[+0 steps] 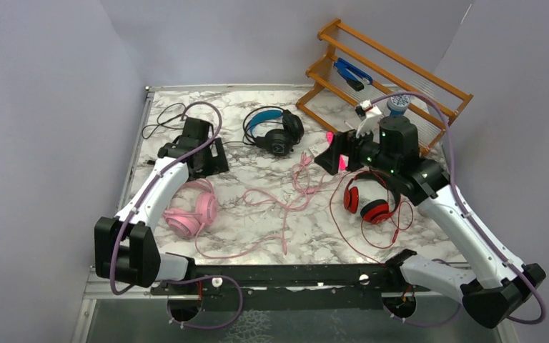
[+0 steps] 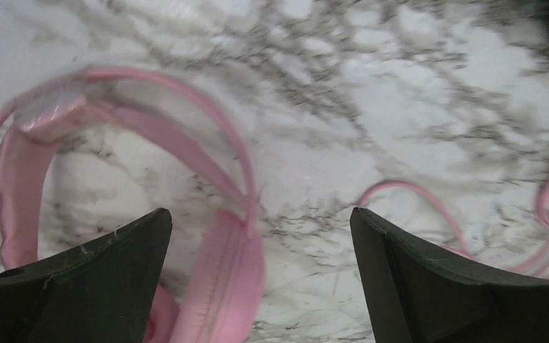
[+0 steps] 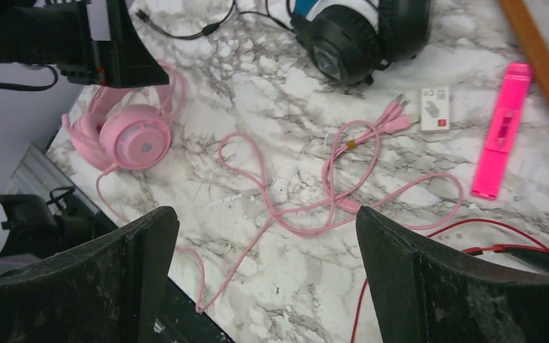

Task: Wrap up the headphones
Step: Pick up the headphones from the center of the board.

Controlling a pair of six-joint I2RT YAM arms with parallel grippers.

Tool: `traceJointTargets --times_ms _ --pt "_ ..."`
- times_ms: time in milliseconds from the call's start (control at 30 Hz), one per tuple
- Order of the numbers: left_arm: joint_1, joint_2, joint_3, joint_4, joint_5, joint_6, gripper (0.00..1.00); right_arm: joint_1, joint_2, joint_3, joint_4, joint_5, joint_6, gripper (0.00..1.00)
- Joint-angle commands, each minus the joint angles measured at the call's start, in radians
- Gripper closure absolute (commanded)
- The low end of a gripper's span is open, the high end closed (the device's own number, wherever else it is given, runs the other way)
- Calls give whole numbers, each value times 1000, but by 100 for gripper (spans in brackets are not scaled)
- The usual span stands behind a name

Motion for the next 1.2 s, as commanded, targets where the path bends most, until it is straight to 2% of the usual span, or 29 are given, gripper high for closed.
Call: traceJointTargets --times_ms 0,67,133,233,333,500,600,733,833,900,1000,1067,1167 --pt "164 38 -108 -48 -44 -104 2 7 17 -37 89 -170 27 0" --pt "265 77 -122 -37 -5 -120 2 8 16 -55 99 -195 31 0" --pt "297 123 -122 -13 -32 -138 2 8 11 -78 113 -216 33 0" --pt "312 184 -144 21 -29 -172 2 8 11 -100 127 -247 38 0" --pt "315 226 -192 76 36 -207 3 8 18 -109 141 -271 45 0" --pt "314 271 -189 129 86 -219 15 8 40 -125 165 -300 51 0" --pt "313 241 -190 130 65 -217 17 8 61 -132 170 -329 52 0" --pt "313 180 -202 127 98 -223 31 8 70 -149 184 -337 66 0" --pt "307 80 -231 125 69 -265 34 8 73 -156 187 -342 68 0" --pt "306 21 -243 121 55 -286 31 8 72 -158 189 -341 69 0" --pt "302 -13 -242 111 48 -305 15 8 75 -158 187 -341 68 0" --pt "302 11 -244 113 53 -313 12 9 75 -159 187 -342 68 0" --pt "302 109 -221 113 102 -312 12 8 77 -161 190 -344 65 0"
